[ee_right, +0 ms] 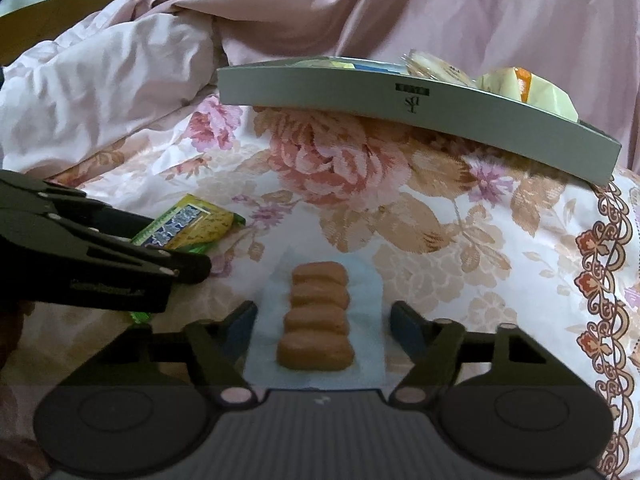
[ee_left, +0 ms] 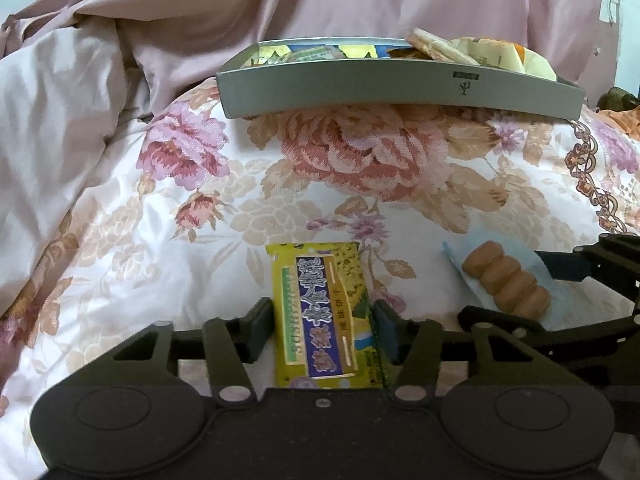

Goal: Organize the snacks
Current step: 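Close the left tool on the biscuit pack while the right grasps the sausage pack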

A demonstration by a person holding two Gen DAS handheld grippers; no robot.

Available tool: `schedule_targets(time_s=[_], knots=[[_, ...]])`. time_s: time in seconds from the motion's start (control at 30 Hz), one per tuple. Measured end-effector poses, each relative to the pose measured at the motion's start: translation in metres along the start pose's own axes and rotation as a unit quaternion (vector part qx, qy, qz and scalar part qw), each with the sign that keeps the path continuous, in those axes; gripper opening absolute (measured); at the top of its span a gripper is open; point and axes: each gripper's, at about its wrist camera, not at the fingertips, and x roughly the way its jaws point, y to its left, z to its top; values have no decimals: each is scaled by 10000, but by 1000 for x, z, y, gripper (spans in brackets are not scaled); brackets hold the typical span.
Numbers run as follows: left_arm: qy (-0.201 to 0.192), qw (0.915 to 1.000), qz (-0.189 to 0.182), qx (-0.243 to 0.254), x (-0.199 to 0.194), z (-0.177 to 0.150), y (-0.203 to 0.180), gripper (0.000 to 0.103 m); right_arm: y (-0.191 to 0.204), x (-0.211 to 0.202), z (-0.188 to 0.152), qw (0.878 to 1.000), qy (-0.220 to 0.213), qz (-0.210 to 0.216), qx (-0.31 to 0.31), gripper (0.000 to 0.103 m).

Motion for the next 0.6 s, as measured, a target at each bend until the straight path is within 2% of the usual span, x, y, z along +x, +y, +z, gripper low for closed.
schedule_targets(time_s=[0.17, 0.4, 0.6], knots=[[-10, 10000, 7, -66, -2, 1, 0, 50, 6, -2, 1, 9999, -66, -131, -28, 65], [10, 9999, 66, -85, -2, 1, -2, 50, 18, -5, 0, 9979, -176, -422, -465, 62], [-91, 9995, -42, -298, -6, 2, 0, 50, 20, -7, 1, 9962, -296, -516, -635, 60]])
